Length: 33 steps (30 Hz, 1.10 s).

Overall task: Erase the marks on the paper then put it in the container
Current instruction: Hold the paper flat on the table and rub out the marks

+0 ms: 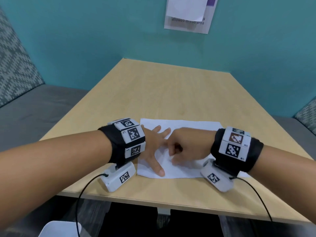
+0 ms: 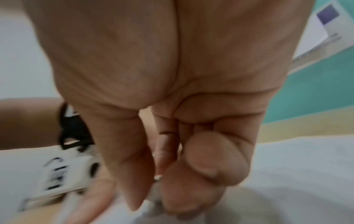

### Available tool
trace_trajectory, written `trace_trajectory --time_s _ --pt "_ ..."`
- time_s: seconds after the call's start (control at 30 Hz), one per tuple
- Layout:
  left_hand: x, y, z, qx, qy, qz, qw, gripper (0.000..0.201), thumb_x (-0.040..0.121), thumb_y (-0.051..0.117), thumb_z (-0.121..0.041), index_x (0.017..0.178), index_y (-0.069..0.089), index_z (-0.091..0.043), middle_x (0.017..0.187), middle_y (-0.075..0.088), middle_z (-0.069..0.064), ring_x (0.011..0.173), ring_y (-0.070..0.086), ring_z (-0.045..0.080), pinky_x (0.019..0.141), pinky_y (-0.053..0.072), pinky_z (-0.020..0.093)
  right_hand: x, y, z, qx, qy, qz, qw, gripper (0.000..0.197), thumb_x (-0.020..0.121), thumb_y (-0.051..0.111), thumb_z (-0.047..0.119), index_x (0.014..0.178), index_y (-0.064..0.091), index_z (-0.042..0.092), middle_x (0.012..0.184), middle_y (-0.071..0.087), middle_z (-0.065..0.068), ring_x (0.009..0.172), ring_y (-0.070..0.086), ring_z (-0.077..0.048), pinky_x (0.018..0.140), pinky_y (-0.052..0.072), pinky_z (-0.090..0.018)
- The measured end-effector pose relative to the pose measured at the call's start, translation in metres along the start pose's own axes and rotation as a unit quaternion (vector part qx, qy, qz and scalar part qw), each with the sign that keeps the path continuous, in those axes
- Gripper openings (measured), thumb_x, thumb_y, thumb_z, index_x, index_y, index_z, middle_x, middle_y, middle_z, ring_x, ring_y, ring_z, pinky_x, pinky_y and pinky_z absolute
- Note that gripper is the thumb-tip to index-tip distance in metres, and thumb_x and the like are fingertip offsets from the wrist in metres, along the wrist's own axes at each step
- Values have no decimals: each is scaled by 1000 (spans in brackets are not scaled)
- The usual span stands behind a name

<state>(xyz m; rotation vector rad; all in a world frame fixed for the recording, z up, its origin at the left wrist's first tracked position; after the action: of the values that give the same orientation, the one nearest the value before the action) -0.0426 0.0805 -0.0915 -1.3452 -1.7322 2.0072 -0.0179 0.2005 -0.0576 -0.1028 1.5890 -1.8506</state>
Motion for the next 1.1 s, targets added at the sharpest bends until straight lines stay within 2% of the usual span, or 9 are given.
trace_trajectory --time_s 0.1,0.27,0.4,0.53,0.7,0.8,0.83,0.97,1.1 --pt "3 3 2 8 -1 1 1000 113 69 68 -75 149 -9 -54 161 -25 -11 149 -20 30 110 1 74 7 -12 -16 3 34 -36 999 9 79 73 23 75 66 19 59 57 12 53 50 -3 56 39 -20" --pt "0 1 1 -21 -7 -11 1000 107 70 71 -71 153 8 -47 163 -16 -14 148 -23 25 112 0 71 5 3 2 41 -12 6 999 12 81 75 25 80 66 18 64 60 11 55 54 -4 54 42 -13" --pt "1 1 0 9 -5 7 1000 113 72 68 -72 151 -10 -50 161 -26 -9 148 -22 31 112 3 71 10 -13 -20 10 39 -45 998 12 81 74 23 81 69 12 60 59 12 51 50 -1 56 40 -18" --pt "0 1 0 -23 -1 -9 1000 101 72 71 -68 153 15 -46 163 -16 -13 148 -24 27 114 2 67 5 4 4 21 -14 3 1000 12 80 74 26 81 66 18 64 58 12 56 52 -3 54 41 -14" --pt "4 4 1 11 -1 8 1000 109 71 67 -75 151 -5 -52 161 -25 -12 148 -23 30 114 4 69 7 -10 -12 5 27 -32 999 11 79 75 25 78 67 18 65 60 9 57 53 -8 56 40 -19" --pt "-3 0 -2 -18 4 5 1000 93 73 71 -68 149 19 -52 161 -26 -8 147 -25 29 113 2 69 -2 8 8 21 -14 19 1000 14 81 73 27 82 65 16 73 67 1 62 57 -10 59 47 -22" --pt "-5 -1 -2 -23 5 5 1000 91 73 71 -67 148 21 -53 161 -28 -6 147 -25 29 113 2 69 -5 13 14 30 -28 33 999 14 81 73 27 82 65 16 76 68 -2 64 59 -13 61 48 -24" --pt "0 2 0 20 -3 7 1000 107 70 68 -74 150 -1 -54 161 -28 -5 148 -22 31 112 7 71 -2 0 -4 27 8 6 1000 15 80 75 28 74 61 25 76 70 -2 65 62 -15 60 48 -23" --pt "-4 -1 -3 2 -2 8 1000 103 73 70 -69 151 5 -53 160 -28 -3 148 -24 31 113 4 70 -8 12 8 36 -19 27 999 14 80 74 27 78 64 19 73 64 3 61 55 -8 59 46 -20"
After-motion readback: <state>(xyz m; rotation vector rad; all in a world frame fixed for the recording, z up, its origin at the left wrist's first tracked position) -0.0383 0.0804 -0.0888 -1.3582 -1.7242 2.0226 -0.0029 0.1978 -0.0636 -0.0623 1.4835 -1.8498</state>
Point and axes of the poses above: each hand's wrist, its own x-axis towards the middle knuckle, its own y-axis out of the palm, z = x × y, the point moved 4 cm from there along x, towards the middle knuckle
